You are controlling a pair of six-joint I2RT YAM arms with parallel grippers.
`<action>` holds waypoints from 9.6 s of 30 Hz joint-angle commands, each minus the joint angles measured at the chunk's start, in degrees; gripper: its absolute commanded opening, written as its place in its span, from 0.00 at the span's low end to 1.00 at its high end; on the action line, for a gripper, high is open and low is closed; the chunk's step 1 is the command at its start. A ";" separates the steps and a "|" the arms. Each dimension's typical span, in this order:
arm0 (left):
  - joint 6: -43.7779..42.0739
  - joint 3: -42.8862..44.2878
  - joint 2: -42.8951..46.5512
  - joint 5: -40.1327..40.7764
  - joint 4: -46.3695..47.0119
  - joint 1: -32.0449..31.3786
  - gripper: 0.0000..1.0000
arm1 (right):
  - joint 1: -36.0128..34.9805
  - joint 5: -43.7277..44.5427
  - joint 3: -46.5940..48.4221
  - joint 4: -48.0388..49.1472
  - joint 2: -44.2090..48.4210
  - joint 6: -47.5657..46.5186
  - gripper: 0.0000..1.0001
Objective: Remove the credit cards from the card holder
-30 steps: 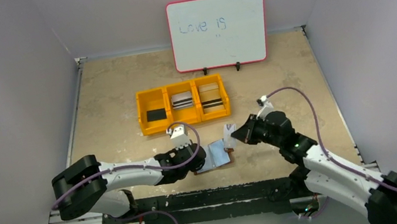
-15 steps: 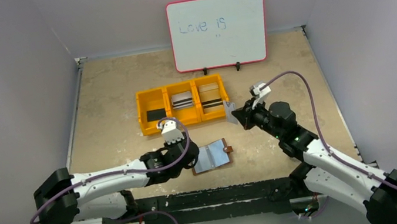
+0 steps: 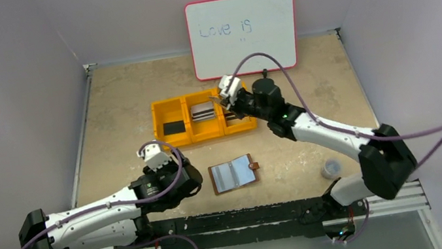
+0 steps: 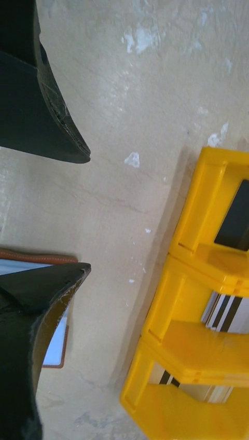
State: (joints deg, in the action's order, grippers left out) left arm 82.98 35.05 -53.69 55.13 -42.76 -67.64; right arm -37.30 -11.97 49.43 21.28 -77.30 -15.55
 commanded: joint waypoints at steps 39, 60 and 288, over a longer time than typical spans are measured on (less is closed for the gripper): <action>10.35 -1.51 12.38 5.34 -15.94 -0.12 0.81 | -8.01 18.97 34.63 -9.22 -40.74 -32.48 0.03; 10.00 -2.18 13.70 4.59 -15.25 -0.13 0.81 | -9.49 19.40 36.35 -8.75 -42.17 -34.99 0.12; -19.97 -0.93 -31.22 -34.48 39.70 3.99 0.11 | -1.81 -11.20 -30.16 17.79 -13.99 70.72 0.29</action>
State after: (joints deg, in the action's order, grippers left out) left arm 64.25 32.45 -81.43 24.29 -2.52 -62.37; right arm -38.54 -24.16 20.21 42.26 -90.43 55.07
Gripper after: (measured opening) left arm 0.153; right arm 0.275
